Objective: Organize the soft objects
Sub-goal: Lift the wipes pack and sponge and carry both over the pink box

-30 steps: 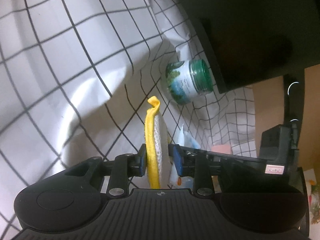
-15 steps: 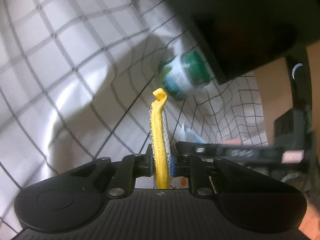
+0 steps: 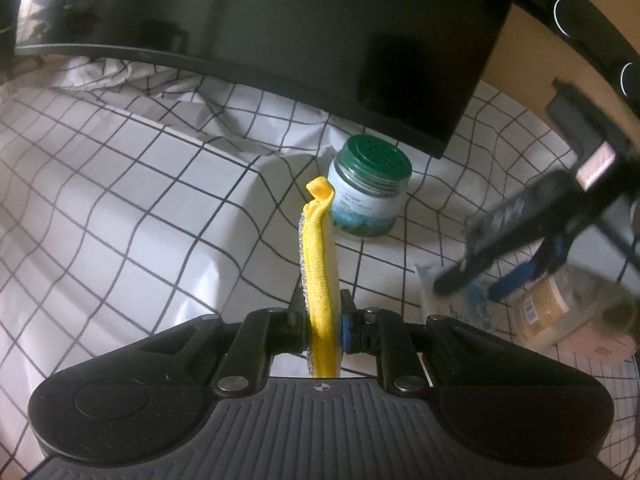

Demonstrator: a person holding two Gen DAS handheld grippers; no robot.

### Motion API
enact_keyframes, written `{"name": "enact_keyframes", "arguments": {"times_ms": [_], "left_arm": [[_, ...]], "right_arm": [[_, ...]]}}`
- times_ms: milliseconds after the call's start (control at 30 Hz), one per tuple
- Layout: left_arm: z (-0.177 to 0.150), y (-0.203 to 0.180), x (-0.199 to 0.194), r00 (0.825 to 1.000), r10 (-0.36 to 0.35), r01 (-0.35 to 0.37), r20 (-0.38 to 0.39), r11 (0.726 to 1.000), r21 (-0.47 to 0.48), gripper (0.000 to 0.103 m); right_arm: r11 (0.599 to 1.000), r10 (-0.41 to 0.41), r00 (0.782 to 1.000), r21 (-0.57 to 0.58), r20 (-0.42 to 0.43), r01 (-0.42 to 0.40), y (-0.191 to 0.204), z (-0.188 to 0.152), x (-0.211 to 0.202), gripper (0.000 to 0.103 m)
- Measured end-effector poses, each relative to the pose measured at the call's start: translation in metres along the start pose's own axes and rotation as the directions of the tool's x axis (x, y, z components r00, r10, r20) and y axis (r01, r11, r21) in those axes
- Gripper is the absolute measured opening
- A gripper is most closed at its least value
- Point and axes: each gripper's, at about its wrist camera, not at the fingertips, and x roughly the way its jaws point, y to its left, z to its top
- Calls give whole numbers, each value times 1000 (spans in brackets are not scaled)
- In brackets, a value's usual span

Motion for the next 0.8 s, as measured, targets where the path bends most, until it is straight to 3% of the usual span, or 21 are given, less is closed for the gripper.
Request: {"name": "enact_keyframes", "arguments": {"times_ms": [167, 400, 600, 800], "left_arm": [[-1, 0, 4, 1000, -6, 6, -7, 1000, -16, 17], [-4, 1, 7, 1000, -17, 16, -22, 999, -30, 17], [-5, 4, 8, 1000, -22, 21, -20, 999, -48, 18], [-5, 4, 9, 1000, -19, 18, -8, 999, -50, 17]], "right_arm": [[991, -102, 995, -83, 8, 102, 14, -11, 15, 81], [991, -114, 993, -71, -15, 112, 13, -10, 25, 82], [990, -119, 993, -75, -12, 118, 22, -13, 35, 90], [969, -162, 982, -171, 100, 177, 46, -37, 38, 81]]}}
